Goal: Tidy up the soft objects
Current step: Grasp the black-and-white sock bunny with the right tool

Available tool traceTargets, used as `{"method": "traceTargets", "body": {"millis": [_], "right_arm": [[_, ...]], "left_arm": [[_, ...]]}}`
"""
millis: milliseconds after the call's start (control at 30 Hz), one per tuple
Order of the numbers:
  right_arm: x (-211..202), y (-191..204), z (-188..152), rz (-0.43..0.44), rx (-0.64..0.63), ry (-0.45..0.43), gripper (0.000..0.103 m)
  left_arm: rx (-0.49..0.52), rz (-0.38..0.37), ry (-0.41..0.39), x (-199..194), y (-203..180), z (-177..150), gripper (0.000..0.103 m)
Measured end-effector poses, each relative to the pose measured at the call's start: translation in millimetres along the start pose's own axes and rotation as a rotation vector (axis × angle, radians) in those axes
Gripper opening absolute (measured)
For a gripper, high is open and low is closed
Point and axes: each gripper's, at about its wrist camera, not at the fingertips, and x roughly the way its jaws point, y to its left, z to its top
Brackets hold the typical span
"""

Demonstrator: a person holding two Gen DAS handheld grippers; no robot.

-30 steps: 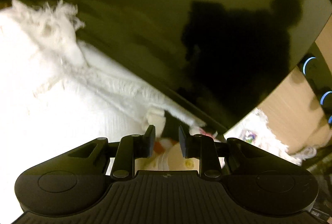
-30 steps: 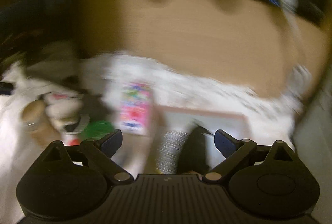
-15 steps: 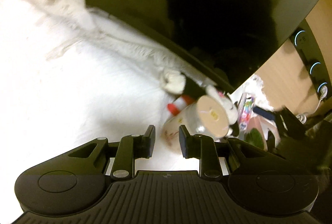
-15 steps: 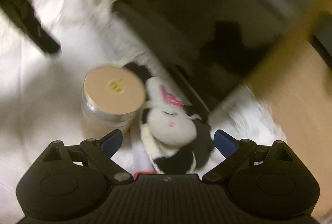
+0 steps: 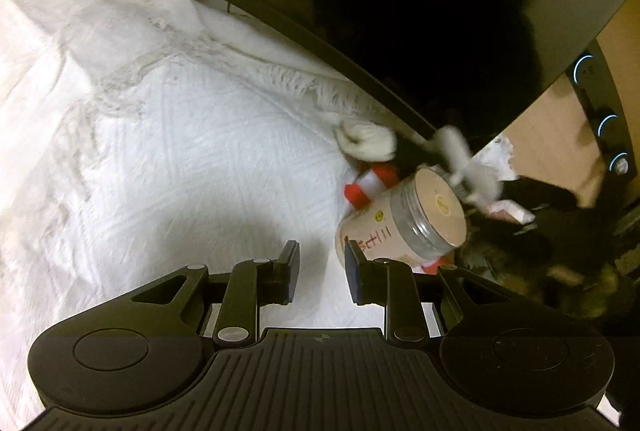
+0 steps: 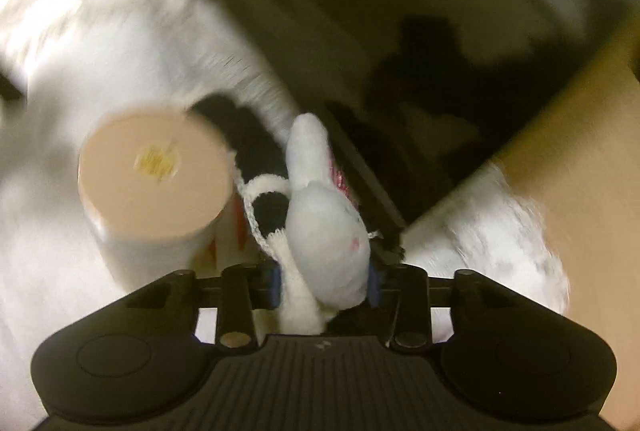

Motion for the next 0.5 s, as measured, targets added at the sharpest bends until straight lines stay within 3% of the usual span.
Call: {"method": "traceTargets", "body": {"millis": [200,500], "right_arm": [[-66,-51,13,0.038,0.297,-0.033,0.035],[-156,-94,-11,-0.053,0.468,-0.057,0.035]], "left_arm": [[0.020,-0.034,-0.008,23,-7,10,0.027],[0.142,-0.093,-0.034,45,-61,39,0.027]]}}
